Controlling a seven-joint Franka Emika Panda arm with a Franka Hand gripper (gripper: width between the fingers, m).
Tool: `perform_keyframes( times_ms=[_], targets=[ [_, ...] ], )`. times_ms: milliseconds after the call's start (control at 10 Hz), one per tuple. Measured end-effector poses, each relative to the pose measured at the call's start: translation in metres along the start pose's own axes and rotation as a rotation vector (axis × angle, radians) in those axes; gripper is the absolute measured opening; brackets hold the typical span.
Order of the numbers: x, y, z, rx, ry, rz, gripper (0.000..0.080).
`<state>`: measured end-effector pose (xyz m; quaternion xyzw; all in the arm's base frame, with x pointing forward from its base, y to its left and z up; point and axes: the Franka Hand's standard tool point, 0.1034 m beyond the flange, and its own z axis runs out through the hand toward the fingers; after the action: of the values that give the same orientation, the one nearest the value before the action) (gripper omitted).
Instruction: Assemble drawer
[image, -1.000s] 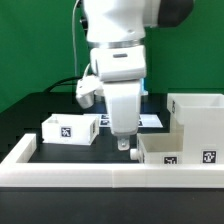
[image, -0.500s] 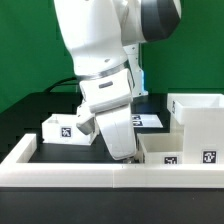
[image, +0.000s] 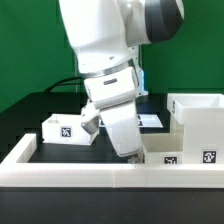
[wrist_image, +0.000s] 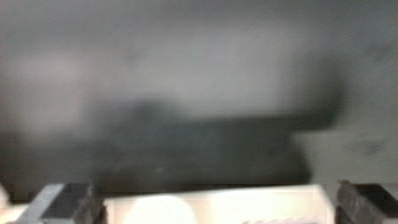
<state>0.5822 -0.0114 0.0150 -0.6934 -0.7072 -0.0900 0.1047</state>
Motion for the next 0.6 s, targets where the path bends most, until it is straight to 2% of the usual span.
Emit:
perform_keyframes(
  times_ms=[100, 200, 400, 600],
  targets=[
    [0.0032, 0.0026, -0.0020, -0.034, -0.010, 0.004, 0.0649],
    [0.0043, 0.0007, -0.0018, -0.049, -0.016, 0.011, 0.0649],
    [0.0026, -0.0004, -0.0001, -0.046, -0.015, 0.015, 0.0649],
    [0.0125, -0.0008, 0.0047, -0.038, -0.013, -0.009, 0.0649]
  ],
)
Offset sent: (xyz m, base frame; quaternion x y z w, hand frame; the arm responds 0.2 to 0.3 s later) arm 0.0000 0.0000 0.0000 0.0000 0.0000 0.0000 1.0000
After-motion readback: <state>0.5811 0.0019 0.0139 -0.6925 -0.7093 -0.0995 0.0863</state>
